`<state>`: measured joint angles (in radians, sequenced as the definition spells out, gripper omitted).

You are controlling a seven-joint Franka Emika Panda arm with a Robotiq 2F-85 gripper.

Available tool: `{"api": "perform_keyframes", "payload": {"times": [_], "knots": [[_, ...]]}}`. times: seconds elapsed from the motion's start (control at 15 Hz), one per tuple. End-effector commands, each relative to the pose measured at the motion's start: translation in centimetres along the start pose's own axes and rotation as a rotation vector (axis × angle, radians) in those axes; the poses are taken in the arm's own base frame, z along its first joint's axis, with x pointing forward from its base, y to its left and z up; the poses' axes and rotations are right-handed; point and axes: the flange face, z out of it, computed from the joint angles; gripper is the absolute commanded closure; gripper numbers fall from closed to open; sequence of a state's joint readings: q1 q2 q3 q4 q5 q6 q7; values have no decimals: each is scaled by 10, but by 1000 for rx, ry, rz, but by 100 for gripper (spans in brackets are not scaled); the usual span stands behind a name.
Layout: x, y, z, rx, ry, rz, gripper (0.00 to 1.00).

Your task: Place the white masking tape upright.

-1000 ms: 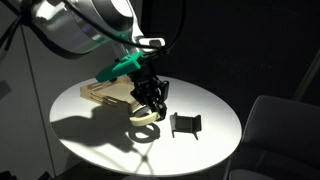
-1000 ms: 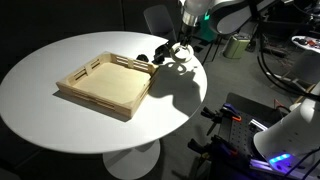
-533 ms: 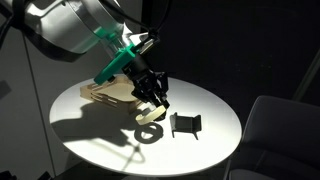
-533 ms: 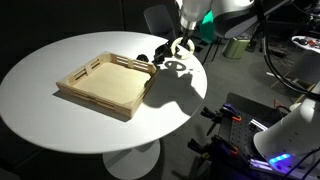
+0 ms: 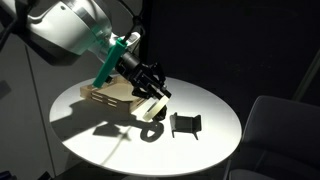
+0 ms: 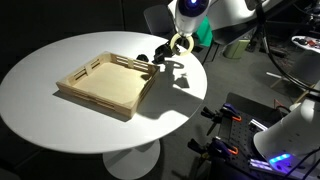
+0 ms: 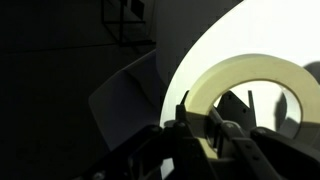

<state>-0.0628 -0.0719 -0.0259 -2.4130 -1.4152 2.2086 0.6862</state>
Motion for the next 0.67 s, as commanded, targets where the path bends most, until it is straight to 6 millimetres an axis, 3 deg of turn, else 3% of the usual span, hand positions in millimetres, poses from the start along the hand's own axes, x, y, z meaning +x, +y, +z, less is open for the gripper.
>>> {"api": "perform_keyframes", "payload": {"times": [0.0, 0.6], "knots": [[14, -10, -11, -110, 25, -39, 94], [21, -51, -27, -324, 87, -145, 94]]}}
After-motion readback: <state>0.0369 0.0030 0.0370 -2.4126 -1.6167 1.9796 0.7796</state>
